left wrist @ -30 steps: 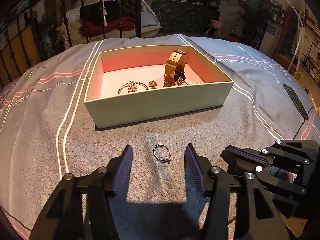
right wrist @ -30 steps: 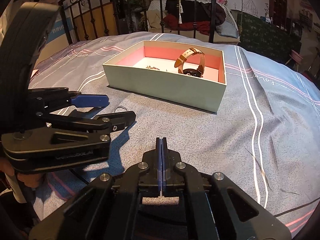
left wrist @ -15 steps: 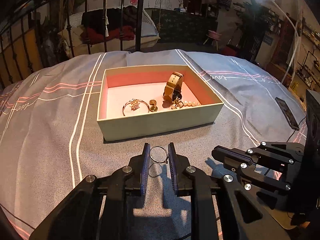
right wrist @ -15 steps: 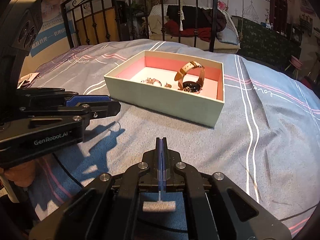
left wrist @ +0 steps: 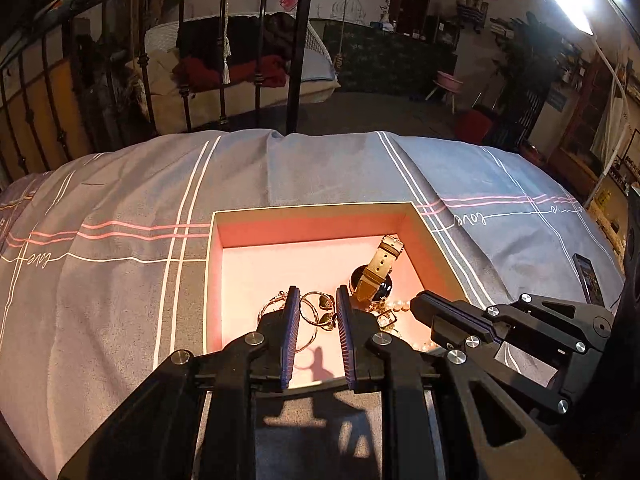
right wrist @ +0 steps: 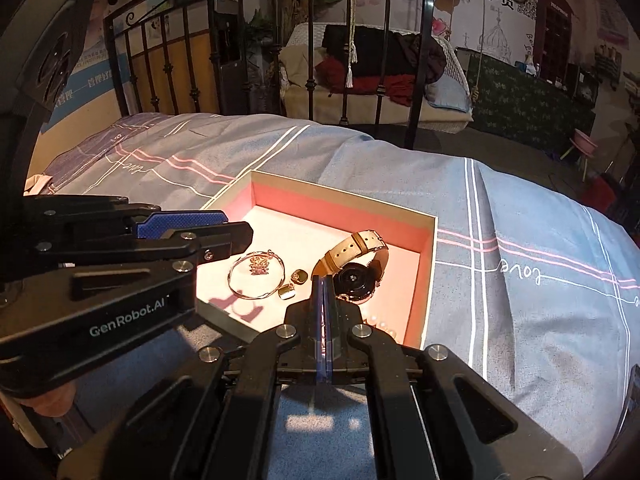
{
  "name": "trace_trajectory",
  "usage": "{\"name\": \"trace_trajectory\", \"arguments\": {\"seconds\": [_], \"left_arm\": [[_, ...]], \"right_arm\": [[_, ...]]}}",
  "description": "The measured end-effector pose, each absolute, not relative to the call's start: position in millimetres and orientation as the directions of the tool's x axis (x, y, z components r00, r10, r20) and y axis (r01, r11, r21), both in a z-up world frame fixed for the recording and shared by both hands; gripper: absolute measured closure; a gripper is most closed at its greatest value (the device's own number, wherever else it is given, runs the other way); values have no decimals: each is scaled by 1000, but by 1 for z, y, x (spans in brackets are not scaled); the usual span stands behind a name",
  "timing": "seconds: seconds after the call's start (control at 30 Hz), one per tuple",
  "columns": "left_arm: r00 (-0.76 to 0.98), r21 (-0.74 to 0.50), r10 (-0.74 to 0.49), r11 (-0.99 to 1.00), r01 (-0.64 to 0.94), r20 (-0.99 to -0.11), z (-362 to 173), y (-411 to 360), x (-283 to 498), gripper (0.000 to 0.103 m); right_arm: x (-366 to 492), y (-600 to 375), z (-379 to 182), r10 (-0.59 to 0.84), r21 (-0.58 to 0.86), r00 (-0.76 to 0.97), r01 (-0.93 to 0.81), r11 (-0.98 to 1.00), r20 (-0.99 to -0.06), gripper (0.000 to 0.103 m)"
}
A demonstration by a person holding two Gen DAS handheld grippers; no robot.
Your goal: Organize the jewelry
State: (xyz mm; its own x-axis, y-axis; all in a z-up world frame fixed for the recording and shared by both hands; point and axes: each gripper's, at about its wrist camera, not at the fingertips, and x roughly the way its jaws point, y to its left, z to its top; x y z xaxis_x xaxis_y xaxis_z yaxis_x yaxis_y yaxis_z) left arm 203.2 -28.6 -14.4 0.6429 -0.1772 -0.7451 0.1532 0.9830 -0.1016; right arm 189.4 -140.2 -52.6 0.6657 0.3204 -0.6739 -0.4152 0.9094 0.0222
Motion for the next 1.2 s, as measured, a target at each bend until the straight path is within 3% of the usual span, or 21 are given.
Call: {"name": "trace_trajectory", "arguments": {"seconds": [0.37,1.03,1.2], "left_arm": [[564,-90,-157,985,145,-811,-46,-35,236,85],[542,-76,-133,989,126,-830,-55,-38,243,83],[565,-56,-98,994,90,-819,-50,-33,240,52]], "right_arm": [[208,-141,-73,300,25,634,-404,914,-713,102],[213,-131,-74,288,-12,635,-424,905,-717,101],[212,-133,-72,275,-21,638,-415,910,-719,100]]}}
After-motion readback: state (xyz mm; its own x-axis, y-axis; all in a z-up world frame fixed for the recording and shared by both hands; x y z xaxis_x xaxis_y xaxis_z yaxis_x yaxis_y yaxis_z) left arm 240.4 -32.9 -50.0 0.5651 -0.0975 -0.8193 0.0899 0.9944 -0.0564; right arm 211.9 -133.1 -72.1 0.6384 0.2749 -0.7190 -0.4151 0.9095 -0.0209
